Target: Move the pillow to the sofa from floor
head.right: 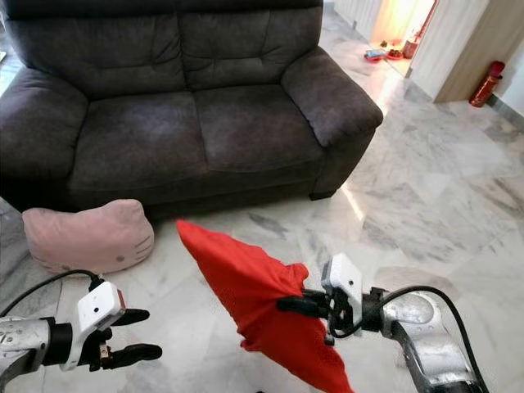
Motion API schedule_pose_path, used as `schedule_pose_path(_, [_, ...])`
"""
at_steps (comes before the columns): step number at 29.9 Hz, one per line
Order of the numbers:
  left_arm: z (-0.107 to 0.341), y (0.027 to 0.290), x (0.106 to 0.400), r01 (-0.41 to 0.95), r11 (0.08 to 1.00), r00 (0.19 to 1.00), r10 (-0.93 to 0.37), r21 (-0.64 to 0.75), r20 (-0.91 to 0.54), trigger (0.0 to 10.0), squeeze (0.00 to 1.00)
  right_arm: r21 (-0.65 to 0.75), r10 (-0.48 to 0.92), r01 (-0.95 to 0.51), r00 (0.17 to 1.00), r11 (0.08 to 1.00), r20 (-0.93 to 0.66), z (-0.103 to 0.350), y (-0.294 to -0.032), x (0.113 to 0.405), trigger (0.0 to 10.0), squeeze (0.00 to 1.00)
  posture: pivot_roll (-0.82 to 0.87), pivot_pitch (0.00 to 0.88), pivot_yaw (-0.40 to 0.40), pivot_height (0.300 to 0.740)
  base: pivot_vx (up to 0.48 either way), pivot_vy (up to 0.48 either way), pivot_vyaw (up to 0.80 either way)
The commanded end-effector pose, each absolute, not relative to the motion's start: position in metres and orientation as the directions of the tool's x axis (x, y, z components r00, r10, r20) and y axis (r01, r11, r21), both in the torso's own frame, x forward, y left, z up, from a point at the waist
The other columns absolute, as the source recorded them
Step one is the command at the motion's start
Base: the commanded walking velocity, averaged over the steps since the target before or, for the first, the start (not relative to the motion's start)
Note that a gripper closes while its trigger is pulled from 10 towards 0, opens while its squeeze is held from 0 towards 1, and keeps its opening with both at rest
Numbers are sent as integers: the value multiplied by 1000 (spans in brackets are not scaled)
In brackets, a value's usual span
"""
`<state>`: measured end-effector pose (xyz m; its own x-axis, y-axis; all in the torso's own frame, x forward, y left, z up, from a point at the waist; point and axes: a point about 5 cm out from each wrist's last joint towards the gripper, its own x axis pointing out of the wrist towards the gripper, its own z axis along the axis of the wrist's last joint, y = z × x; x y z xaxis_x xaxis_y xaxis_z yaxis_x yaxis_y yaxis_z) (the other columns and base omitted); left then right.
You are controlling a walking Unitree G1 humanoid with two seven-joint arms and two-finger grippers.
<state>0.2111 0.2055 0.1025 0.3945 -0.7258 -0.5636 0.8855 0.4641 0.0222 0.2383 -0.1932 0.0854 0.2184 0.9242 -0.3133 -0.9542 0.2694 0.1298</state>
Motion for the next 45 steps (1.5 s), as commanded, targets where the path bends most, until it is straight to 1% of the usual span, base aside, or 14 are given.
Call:
schedule_pose_path(1, [106, 207, 213, 884, 467, 400, -722, 29, -564, 10000, 0, 74, 951, -981, 156, 181, -266, 100, -186, 236, 10000, 0, 55, 109, -69, 740, 0, 0, 0])
schedule_pose_path(7, [116, 209, 217, 885, 466, 401, -738, 20, -543, 10000, 0, 97, 954, -984, 117, 148, -276, 99, -188, 227, 10000, 0, 56, 107, -66, 740, 0, 0, 0])
schedule_pose_path(9, [117, 213, 217, 891, 454, 385, -737, 15, -556, 10000, 0, 103, 960, -989, 79, 111, -270, 102, -188, 221, 10000, 0, 54, 107, -65, 740, 0, 0, 0])
schedule_pose_path(10, [117, 213, 217, 891, 454, 385, -737, 15, -556, 10000, 0, 103, 960, -989, 79, 111, -270, 102, -188, 221, 10000, 0, 54, 107, -65, 740, 0, 0, 0])
schedule_pose_path(13, [116, 213, 214, 915, 403, 338, -729, 26, -595, 10000, 0, 106, 963, -992, 39, 70, -267, 104, -187, 218, 10000, 0, 57, 104, -62, 740, 0, 0, 0])
schedule_pose_path(17, [113, 217, 212, 925, 373, 335, -704, 76, -626, 10000, 0, 102, 964, -994, 19, 48, -264, 107, -188, 217, 10000, 0, 56, 101, -61, 740, 0, 0, 0])
schedule_pose_path(22, [113, 217, 207, 936, 343, 313, -718, 76, -622, 10000, 0, 102, 964, -994, 10, 38, -265, 108, -190, 216, 10000, 0, 60, 95, -61, 740, 0, 0, 0])
schedule_pose_path(24, [112, 214, 202, 947, 298, 305, -718, 120, -626, 10000, 0, 102, 963, -994, 18, 47, -269, 108, -190, 217, 10000, 0, 64, 97, -61, 740, 0, 0, 0])
schedule_pose_path(31, [109, 204, 194, 961, 227, 276, -740, 159, -613, 10000, 0, 95, 965, -994, 24, 50, -261, 108, -187, 219, 10000, 0, 65, 103, -60, 740, 0, 0, 0])
schedule_pose_path(33, [111, 197, 189, 964, 183, 263, -753, 192, -603, 10000, 0, 94, 966, -994, 25, 51, -258, 109, -187, 220, 10000, 0, 69, 107, -61, 740, 0, 0, 0])
schedule_pose_path(35, [105, 201, 184, 966, 122, 245, -722, 230, -647, 10000, 0, 92, 966, -995, 22, 47, -258, 110, -188, 220, 10000, 0, 72, 110, -63, 740, 0, 0, 0])
schedule_pose_path(37, [100, 205, 184, 963, 99, 246, -697, 249, -674, 10000, 0, 91, 966, -995, 19, 44, -258, 111, -188, 220, 10000, 0, 73, 109, -63, 740, 0, 0, 0])
schedule_pose_path(40, [93, 212, 188, 948, 71, 277, -663, 310, -695, 10000, 0, 87, 966, -996, 13, 36, -257, 112, -187, 221, 10000, 0, 70, 111, -61, 740, 0, 0, 0])
schedule_pose_path(45, [90, 216, 201, 908, 114, 374, -654, 403, -657, 10000, 0, 85, 968, -996, 3, 25, -251, 114, -186, 220, 10000, 0, 66, 112, -65, 740, 0, 0, 0])
